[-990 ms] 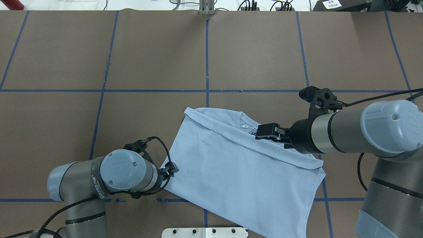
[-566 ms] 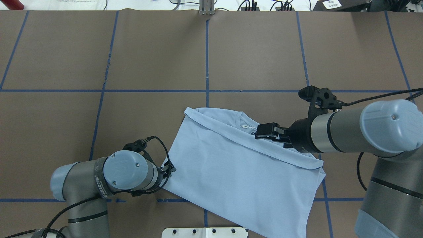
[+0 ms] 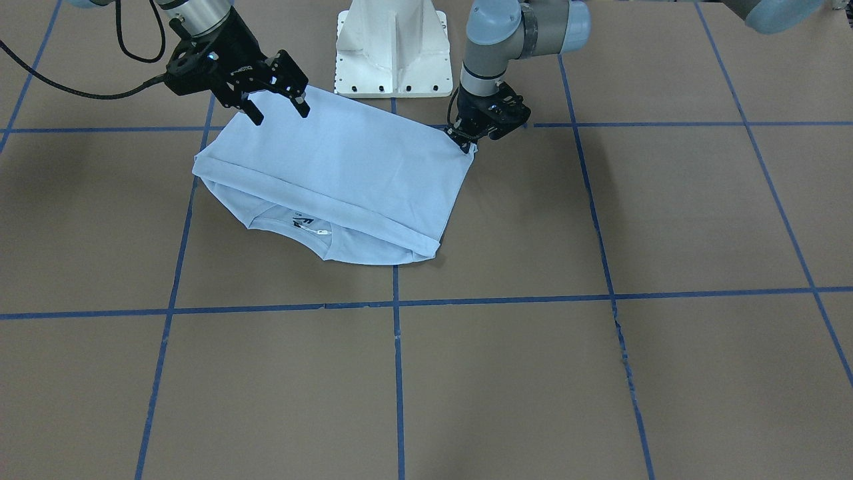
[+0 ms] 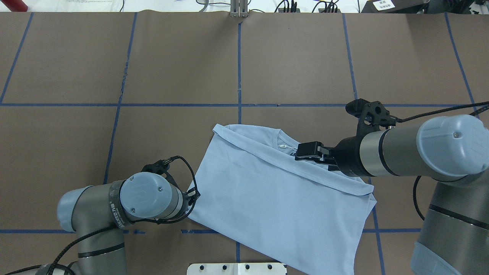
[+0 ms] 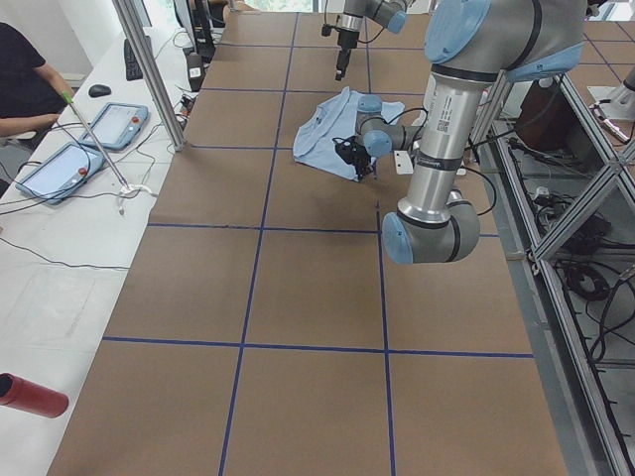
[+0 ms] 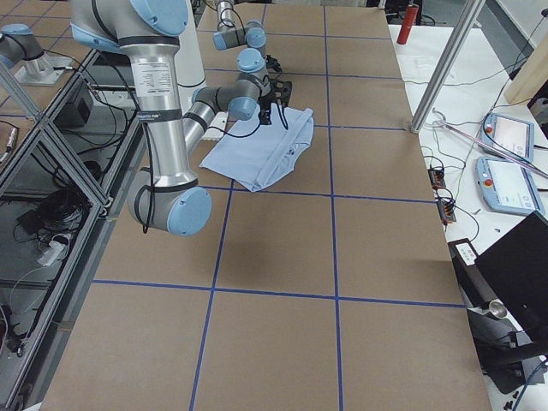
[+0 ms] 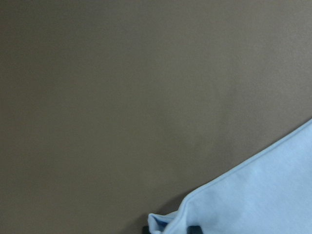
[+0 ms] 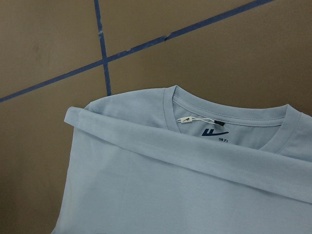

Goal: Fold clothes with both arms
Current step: 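Rotate the shirt upright with the left gripper while the right gripper holds the collar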

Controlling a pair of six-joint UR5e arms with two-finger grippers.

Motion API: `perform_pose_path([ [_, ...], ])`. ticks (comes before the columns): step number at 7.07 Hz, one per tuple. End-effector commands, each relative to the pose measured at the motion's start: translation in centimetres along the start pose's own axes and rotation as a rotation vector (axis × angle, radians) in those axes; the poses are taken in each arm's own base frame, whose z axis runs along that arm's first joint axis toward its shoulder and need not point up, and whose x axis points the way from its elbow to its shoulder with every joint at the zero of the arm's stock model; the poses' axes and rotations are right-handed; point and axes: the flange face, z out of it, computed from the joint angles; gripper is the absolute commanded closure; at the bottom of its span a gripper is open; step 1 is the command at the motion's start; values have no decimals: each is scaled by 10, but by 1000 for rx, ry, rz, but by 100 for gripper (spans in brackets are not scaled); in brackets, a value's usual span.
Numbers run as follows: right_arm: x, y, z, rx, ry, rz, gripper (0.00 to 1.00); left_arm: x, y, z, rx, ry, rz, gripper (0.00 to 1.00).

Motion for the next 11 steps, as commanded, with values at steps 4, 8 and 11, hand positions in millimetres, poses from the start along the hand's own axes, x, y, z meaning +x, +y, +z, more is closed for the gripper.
perform_pose_path([
  [4, -1, -2, -2, 4, -3, 2, 0, 31, -100, -45, 118, 67, -53, 100],
  [8, 1, -2, 1, 4, 3, 4, 0, 106, -219, -16, 240, 102, -7, 100],
  [11, 3, -4, 6, 6, 11, 8, 0, 167, -272, -38, 357, 189, 211, 100],
])
